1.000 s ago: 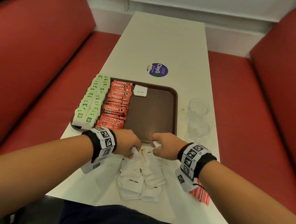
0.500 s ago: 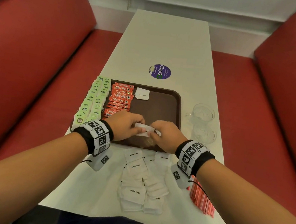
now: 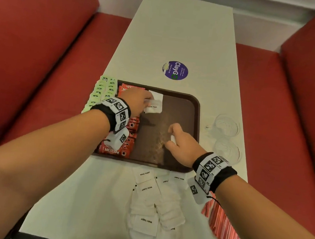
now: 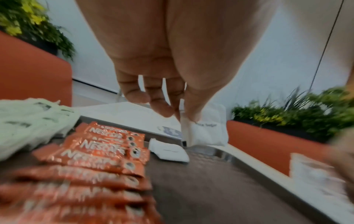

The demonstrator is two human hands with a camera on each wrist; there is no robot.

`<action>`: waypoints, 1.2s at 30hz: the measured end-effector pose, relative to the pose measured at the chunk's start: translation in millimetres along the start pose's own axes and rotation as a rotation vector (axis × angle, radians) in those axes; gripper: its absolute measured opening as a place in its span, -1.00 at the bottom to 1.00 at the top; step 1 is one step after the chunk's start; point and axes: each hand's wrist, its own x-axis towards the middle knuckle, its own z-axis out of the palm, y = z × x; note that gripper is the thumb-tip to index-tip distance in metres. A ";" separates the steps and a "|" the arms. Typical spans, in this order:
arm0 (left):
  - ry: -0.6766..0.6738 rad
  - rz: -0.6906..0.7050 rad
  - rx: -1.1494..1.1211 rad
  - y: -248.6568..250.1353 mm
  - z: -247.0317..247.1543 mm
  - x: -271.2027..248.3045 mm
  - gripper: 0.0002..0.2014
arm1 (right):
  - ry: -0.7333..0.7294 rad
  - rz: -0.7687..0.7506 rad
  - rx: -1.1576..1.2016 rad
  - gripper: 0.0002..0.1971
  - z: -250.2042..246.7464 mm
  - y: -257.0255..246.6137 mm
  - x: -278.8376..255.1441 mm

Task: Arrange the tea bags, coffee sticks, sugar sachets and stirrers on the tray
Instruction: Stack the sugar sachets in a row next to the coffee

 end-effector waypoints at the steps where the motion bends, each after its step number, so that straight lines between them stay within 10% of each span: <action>1: -0.015 -0.023 0.042 -3.8 -1.5 11.8 -0.75 | -0.020 -0.005 0.012 -0.86 -0.6 0.3 1.2; 18: -0.139 -0.176 0.142 -28.0 12.9 101.7 -0.76 | -0.051 0.016 0.012 -0.90 -14.0 13.8 22.3; 26: -0.260 -0.002 0.202 -11.0 21.4 95.6 -0.70 | 0.058 0.077 0.090 -0.63 -13.0 17.6 30.6; 36: -0.160 0.102 0.040 1.5 7.1 75.3 -0.71 | 0.163 0.065 0.216 -0.88 -15.5 16.2 31.6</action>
